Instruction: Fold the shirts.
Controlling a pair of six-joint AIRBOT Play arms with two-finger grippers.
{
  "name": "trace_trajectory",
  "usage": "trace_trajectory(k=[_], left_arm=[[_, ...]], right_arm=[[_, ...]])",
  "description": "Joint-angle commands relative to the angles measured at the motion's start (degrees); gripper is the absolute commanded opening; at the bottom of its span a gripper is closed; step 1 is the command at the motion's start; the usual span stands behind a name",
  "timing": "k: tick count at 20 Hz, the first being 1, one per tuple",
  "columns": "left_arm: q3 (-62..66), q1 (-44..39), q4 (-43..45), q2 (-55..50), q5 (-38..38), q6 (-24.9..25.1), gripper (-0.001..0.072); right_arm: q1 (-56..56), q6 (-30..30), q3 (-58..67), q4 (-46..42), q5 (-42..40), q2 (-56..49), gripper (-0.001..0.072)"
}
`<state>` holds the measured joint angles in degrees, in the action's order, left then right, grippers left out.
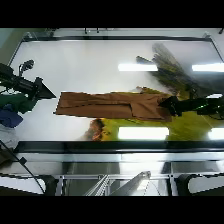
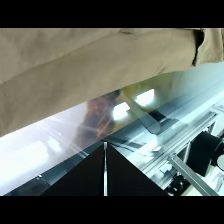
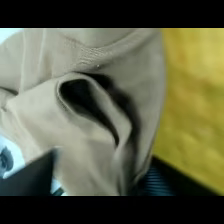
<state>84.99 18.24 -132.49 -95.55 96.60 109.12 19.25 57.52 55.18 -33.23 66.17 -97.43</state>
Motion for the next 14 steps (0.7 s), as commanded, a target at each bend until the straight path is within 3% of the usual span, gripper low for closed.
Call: trace_trajectory(k=[1,3,9,14], left_arm=[[-5.7,-2.3,-2.9,1.4,-3.1,1.5,0.0022],[-7.3,-6.7,-3.1,1.3,-7.5,1.5,0.0022],[3.0,-27.1,-1.9,-9.7,-21.1,-0.8,0.0019],[18.6,-39.3,5.6,-24.2,-19.1,-7.4,0.0019]], right_arm=[[-3.0,-2.3,0.9,5.5,1.6,-2.3,0.0393],[-4.0,-2.2,2.4,6.6,3.1,-2.3,0.0052],[-3.2,-0.4,6.0,5.4,12.0,2.2,0.0026],[3.4,1.0,8.7,3.5,19.5,6.0,0.0025]])
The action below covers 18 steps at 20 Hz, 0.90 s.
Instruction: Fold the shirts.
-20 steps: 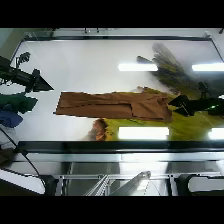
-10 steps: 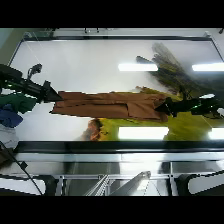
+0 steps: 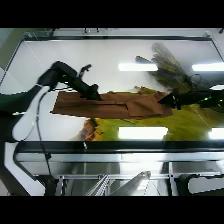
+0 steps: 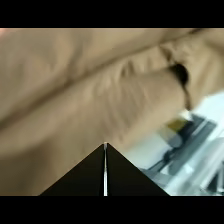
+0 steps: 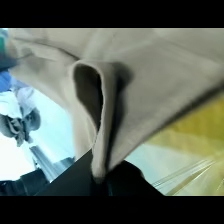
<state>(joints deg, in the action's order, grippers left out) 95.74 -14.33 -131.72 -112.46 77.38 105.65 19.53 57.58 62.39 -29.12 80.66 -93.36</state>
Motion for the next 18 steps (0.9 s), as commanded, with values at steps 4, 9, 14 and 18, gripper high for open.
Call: trace_trajectory(k=[4,9,14,18], left_arm=[[17.0,-10.5,4.2,-14.9,4.3,-8.1,0.0021],[21.7,-12.8,-3.2,-17.2,3.5,-9.7,0.0021],[20.5,-8.3,-9.6,-10.7,8.5,-5.1,0.0021],[8.6,5.0,-8.9,4.1,11.6,-1.4,0.0021]], right_arm=[[7.1,0.9,3.7,-0.6,10.1,2.7,0.0025],[7.5,1.6,5.6,-0.6,14.8,2.7,0.0025],[2.1,5.1,8.1,4.9,13.4,9.3,0.0025],[-17.6,7.8,8.1,5.0,-3.8,12.1,0.0025]])
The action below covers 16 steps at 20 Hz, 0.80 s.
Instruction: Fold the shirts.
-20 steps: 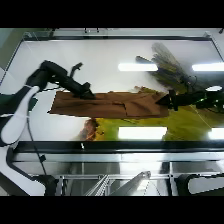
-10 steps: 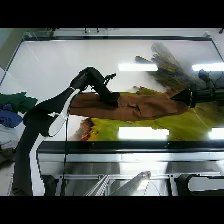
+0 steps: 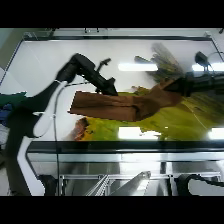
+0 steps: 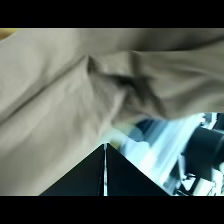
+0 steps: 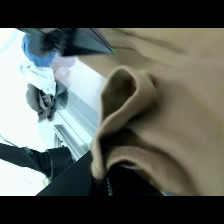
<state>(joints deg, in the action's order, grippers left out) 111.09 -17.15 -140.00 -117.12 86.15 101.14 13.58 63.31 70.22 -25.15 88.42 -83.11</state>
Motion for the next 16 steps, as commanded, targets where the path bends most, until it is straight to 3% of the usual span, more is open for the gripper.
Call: trace_trajectory(k=[1,4,8,10,13,15,16], left_arm=[[-11.1,11.6,-0.6,13.0,3.0,4.2,0.0021],[-25.3,24.5,-0.5,24.9,2.8,8.9,0.0021],[-40.4,39.5,-0.8,33.2,1.4,13.2,0.0021],[-45.7,44.2,-1.1,35.3,-1.0,14.6,0.0021],[-50.1,47.5,-1.2,36.3,-5.2,15.4,0.0021],[-49.6,47.4,-1.3,35.7,-5.2,15.4,0.0022],[-48.9,46.9,-1.2,35.3,-4.8,15.4,0.0022]], right_arm=[[-17.6,3.0,0.3,1.2,-17.7,1.1,0.0025],[-33.4,2.9,2.3,5.2,-33.7,-4.9,0.0025],[-46.2,1.6,13.5,10.5,-41.9,-20.2,0.0033],[-49.4,-1.1,20.2,15.9,-43.1,-27.5,0.0483],[-49.0,-1.2,25.1,18.8,-38.7,-30.6,0.0489],[-45.6,-2.0,25.4,18.7,-33.6,-28.9,0.0365],[-43.1,-1.8,25.4,18.0,-29.7,-27.6,0.0367]])
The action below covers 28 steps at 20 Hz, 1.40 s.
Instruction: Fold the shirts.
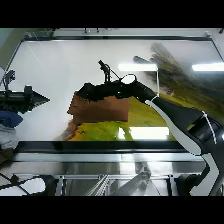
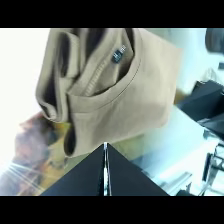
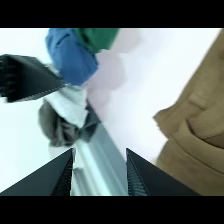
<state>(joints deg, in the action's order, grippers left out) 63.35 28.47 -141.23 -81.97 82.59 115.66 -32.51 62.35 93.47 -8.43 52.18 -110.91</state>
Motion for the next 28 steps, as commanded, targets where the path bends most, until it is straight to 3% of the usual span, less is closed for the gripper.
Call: trace_trajectory(k=[1,5,8,9,10,12,15,23,24,25,26,28], left_arm=[[-0.3,0.7,0.0,-0.2,-0.9,0.9,0.0022],[2.3,-2.3,0.2,-2.1,1.9,0.9,0.0022],[3.6,-3.4,0.2,-4.0,3.6,0.9,0.0022],[4.0,-3.3,0.2,-4.7,3.7,0.9,0.0022],[4.1,-3.3,0.2,-5.0,3.7,0.9,0.0021],[4.1,-3.3,0.2,-5.1,3.7,0.9,0.0021],[4.1,-3.3,0.2,-5.1,4.0,0.9,0.0021],[4.1,-3.3,0.2,-5.1,4.5,1.0,0.0022],[4.1,-3.3,0.2,-5.1,4.4,0.9,0.0021],[4.1,-3.3,0.2,-5.1,4.5,1.0,0.0021],[4.1,-3.3,0.2,-5.1,4.5,0.9,0.0022],[4.1,-3.3,0.2,-5.1,4.5,0.9,0.0021]], right_arm=[[5.6,0.3,2.1,-0.3,10.1,1.6,0.0368],[16.6,14.1,-0.7,-22.7,18.9,9.6,0.0366],[22.4,24.0,-10.2,-40.5,17.3,17.1,0.0376],[23.6,26.9,-14.3,-44.9,16.2,18.6,0.0593],[24.2,27.7,-18.4,-45.9,15.0,19.1,0.0701],[24.7,26.4,-24.6,-41.8,12.4,18.4,0.0701],[24.3,17.6,-30.3,-27.7,8.3,15.4,0.0701],[18.8,2.7,-30.6,-4.1,6.9,6.6,0.0698],[18.6,0.9,-30.6,-1.5,6.7,6.0,0.0629],[18.6,-1.5,-30.6,1.0,6.7,5.7,0.0492],[18.8,-3.2,-30.6,2.8,6.8,5.7,0.0421],[19.5,-5.7,-30.6,5.8,7.8,5.8,0.0083]])
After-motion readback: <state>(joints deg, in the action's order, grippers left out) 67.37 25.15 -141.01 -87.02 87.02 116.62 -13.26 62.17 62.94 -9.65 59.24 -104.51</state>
